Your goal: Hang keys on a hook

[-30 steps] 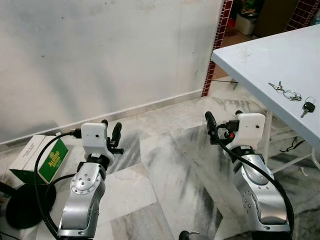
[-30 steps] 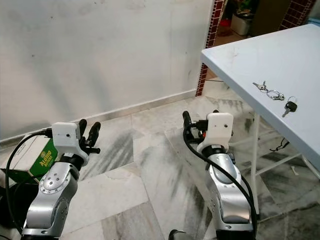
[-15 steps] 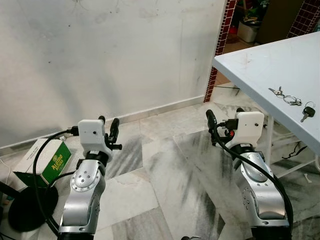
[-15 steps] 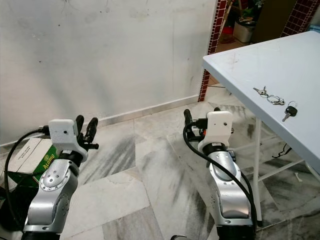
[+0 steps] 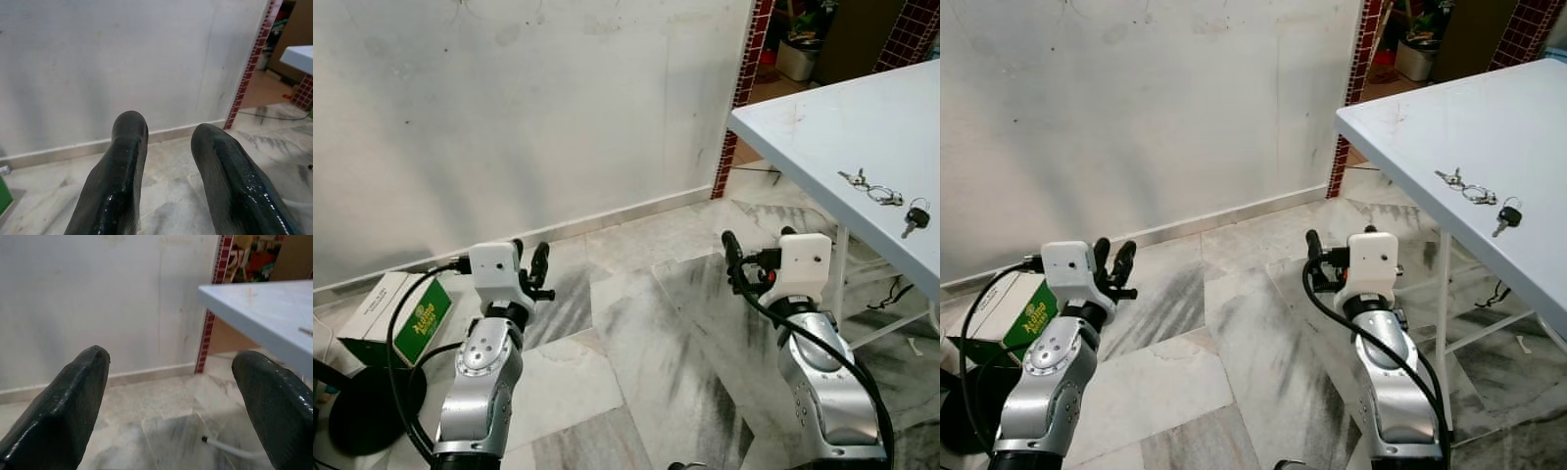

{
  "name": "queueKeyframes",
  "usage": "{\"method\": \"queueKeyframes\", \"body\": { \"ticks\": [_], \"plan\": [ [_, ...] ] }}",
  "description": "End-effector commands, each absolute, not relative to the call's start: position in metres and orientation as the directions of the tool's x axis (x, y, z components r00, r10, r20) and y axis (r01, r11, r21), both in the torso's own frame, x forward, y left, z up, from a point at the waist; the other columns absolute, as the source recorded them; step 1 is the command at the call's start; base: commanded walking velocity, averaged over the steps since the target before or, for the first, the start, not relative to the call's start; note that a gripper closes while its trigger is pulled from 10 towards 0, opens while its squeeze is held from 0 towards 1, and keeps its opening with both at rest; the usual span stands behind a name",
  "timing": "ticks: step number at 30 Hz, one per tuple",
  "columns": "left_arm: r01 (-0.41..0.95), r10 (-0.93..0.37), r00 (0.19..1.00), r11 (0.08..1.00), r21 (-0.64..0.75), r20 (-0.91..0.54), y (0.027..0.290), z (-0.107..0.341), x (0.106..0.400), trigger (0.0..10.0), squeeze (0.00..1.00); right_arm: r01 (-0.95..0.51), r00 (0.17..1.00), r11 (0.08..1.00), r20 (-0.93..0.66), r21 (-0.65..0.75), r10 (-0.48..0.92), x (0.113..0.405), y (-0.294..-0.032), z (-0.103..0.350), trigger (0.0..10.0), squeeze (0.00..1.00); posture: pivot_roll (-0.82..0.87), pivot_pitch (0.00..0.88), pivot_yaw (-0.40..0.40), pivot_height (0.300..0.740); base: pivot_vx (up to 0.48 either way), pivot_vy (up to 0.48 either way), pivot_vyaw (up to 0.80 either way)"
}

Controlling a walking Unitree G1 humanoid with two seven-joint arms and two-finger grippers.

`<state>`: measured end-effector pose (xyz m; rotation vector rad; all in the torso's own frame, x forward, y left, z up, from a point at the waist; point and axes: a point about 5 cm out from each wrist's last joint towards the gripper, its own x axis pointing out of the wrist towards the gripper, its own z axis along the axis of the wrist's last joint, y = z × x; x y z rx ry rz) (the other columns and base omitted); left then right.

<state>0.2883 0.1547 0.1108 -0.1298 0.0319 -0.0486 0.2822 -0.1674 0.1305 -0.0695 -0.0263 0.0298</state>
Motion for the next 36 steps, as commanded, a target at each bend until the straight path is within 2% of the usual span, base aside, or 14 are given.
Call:
{"method": "queueKeyframes", "body": {
  "ticks": [1, 36],
  "plan": [
    [0.043, -0.049, 0.998, 0.989, -0.14, -0.034, 0.1556, 0.1098, 0.289, 10.0, 0.0, -0.037, 0.998, 0.997, 0.048, -0.075, 0.041, 0.2821, -0.1651, 0.135, 10.0, 0.0, -0.11, 0.076, 0.069, 0.74, 0.266, 0.251, 0.0],
    [0.091, -0.099, 0.994, 0.984, -0.151, -0.049, 0.1532, 0.1058, 0.2963, 10.0, 0.0, -0.04, 0.998, 0.998, 0.04, -0.057, 0.042, 0.2821, -0.163, 0.1306, 10.0, 0.0, -0.12, 0.065, 0.095, 0.74, 0.283, 0.298, 0.0]
  ]
}}
